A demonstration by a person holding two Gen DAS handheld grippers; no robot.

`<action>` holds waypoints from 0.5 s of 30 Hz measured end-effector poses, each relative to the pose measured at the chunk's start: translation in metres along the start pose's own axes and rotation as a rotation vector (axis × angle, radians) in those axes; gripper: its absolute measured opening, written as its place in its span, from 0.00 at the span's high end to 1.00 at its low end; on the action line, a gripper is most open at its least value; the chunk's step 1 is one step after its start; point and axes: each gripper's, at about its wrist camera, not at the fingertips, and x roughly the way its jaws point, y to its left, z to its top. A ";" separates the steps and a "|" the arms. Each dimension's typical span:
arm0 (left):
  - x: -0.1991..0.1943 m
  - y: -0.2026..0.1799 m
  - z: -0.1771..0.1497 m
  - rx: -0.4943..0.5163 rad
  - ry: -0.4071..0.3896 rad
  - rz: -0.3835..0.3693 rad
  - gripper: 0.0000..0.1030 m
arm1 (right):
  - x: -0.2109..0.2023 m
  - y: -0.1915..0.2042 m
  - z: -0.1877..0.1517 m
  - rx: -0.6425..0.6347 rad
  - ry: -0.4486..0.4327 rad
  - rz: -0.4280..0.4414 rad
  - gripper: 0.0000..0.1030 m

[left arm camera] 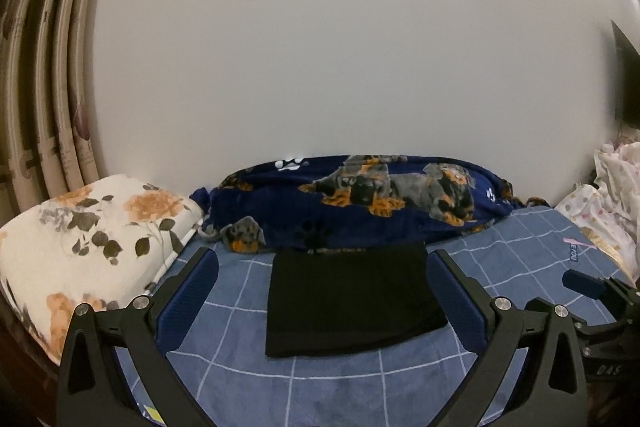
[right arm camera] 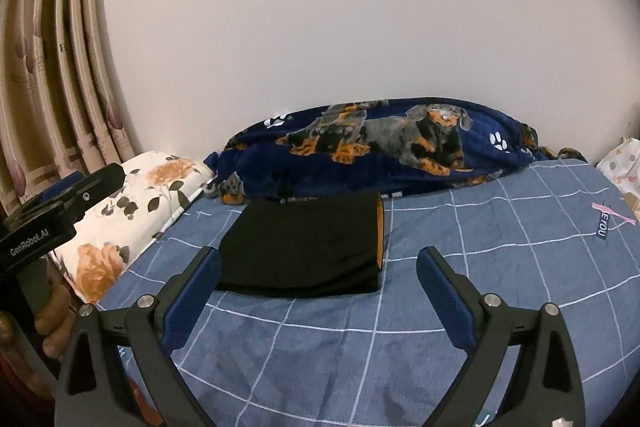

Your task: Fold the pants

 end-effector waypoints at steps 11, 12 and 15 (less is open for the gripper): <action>0.007 -0.001 -0.009 0.008 0.007 0.021 0.00 | 0.007 0.003 -0.005 -0.006 0.031 0.006 0.05; 0.008 -0.001 -0.009 0.009 0.005 0.024 0.00 | 0.007 0.003 -0.005 -0.008 0.031 0.005 0.05; 0.010 -0.001 -0.011 0.003 0.021 0.009 0.00 | 0.007 0.005 -0.006 -0.012 0.029 0.003 0.05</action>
